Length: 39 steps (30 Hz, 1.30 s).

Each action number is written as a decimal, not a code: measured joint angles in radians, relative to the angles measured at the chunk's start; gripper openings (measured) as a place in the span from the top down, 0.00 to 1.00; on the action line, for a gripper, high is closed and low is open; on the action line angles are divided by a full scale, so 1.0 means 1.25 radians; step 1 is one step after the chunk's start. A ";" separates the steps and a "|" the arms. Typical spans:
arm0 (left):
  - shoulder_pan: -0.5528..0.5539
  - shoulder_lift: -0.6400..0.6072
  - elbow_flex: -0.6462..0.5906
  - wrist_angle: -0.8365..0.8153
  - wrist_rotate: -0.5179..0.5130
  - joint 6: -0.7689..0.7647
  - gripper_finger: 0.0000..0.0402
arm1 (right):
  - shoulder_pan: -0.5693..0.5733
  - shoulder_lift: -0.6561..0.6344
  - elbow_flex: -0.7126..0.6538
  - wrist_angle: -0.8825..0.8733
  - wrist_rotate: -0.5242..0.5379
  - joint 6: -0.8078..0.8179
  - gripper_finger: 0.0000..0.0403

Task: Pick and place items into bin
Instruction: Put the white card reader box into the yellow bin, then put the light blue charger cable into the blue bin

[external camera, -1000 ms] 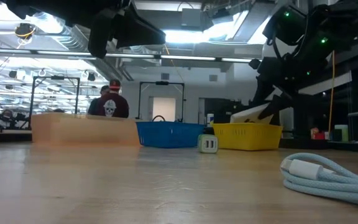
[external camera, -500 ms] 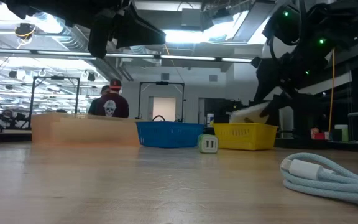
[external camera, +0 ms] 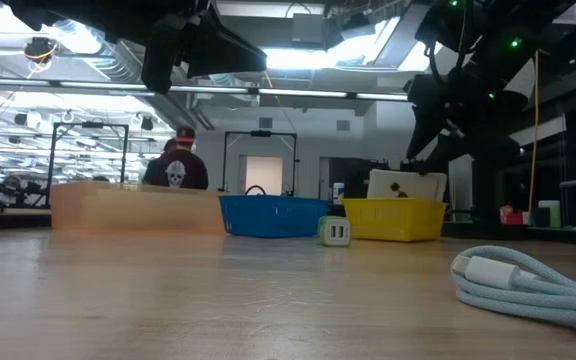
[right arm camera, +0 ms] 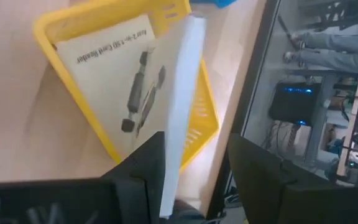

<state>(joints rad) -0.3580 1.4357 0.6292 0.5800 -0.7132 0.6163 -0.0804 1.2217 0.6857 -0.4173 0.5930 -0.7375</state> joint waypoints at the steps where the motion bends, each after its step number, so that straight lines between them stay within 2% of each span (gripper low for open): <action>1: 0.000 0.000 0.000 0.000 0.000 0.000 0.87 | 0.005 0.000 0.000 0.002 0.000 0.004 0.62; 10: 0.000 0.000 0.000 0.000 0.000 0.000 0.87 | 0.085 0.000 0.000 0.075 -0.003 0.028 0.62; 22: 0.000 0.000 0.000 0.000 0.000 0.000 0.87 | 0.142 0.000 0.000 0.093 -0.002 0.270 0.62; 31: 0.000 0.000 0.000 -0.001 0.000 -0.003 0.87 | 0.245 0.000 0.001 0.098 -0.002 0.359 0.62; 39: 0.000 0.000 0.000 -0.001 0.012 -0.073 0.86 | 0.312 0.000 0.001 0.116 -0.003 0.450 0.62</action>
<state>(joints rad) -0.3584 1.4357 0.6292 0.5793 -0.6987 0.5249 0.3098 1.2217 0.6865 -0.2718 0.5898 -0.1754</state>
